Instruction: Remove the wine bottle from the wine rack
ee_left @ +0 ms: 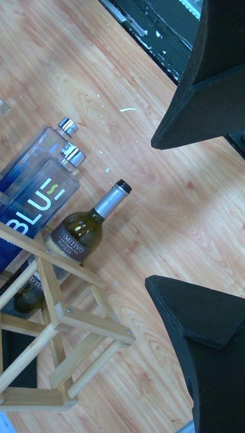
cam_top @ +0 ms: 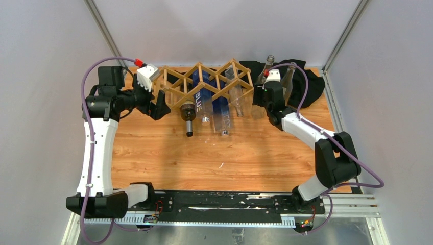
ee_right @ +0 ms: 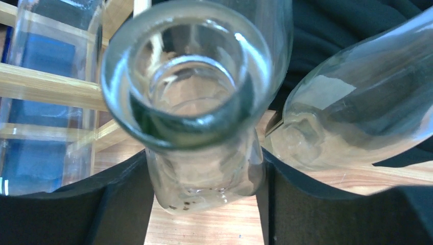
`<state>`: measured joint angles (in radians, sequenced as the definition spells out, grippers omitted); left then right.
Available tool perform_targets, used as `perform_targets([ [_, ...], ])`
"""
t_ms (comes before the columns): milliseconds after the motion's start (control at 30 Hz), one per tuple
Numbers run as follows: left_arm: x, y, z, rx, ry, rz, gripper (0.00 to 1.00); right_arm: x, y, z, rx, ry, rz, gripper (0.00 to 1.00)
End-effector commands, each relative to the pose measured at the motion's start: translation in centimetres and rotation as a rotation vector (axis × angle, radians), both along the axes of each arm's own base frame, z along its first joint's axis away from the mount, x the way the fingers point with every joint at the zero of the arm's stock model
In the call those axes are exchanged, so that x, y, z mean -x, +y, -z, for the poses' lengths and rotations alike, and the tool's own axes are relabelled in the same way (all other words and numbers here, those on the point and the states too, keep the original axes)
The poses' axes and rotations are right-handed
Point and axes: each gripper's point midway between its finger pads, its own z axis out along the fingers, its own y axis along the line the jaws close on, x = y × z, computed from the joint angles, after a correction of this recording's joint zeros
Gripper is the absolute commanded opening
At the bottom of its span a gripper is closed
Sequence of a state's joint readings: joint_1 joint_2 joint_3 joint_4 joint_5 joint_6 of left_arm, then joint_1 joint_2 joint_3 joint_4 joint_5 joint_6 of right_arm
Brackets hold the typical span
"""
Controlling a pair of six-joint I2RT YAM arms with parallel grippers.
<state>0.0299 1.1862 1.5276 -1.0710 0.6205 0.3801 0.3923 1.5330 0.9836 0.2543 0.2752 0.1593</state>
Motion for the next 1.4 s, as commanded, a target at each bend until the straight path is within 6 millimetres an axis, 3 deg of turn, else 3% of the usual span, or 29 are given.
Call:
perform_targets([
  [0,0.0,-0.1,-0.2,0.006,-0.021,0.017,1.00,0.7,-1.1,-1.9,0.002,-0.032,0.042,0.84],
  [300,0.1,-0.4,0.0,0.019,-0.011,0.025,1.00,2.8,-0.7,-5.8,-0.051,-0.085,0.013,0.92],
  [433,0.2,-0.4,-0.1,0.019,-0.014,0.025,1.00,4.3,0.0,-9.2,-0.108,-0.132,0.004,0.93],
  [600,0.0,-0.3,-0.1,0.016,-0.012,0.022,1.00,6.5,2.6,-11.8,-0.169,-0.088,-0.039,0.93],
  [700,-0.1,-0.3,-0.2,0.015,-0.015,0.021,1.00,7.7,5.8,-12.5,-0.186,-0.050,-0.115,0.93],
  [867,-0.1,-0.3,-0.5,0.017,-0.023,0.023,1.00,9.3,12.6,-11.4,-0.241,0.091,-0.292,0.96],
  [1100,0.3,-0.3,-0.3,0.013,-0.026,0.028,1.00,10.5,20.2,-7.3,-0.353,0.294,-0.471,0.96],
  [1367,0.5,-0.4,-0.1,0.009,-0.030,0.038,1.00,10.3,24.4,-4.9,-0.413,0.395,-0.500,0.97],
])
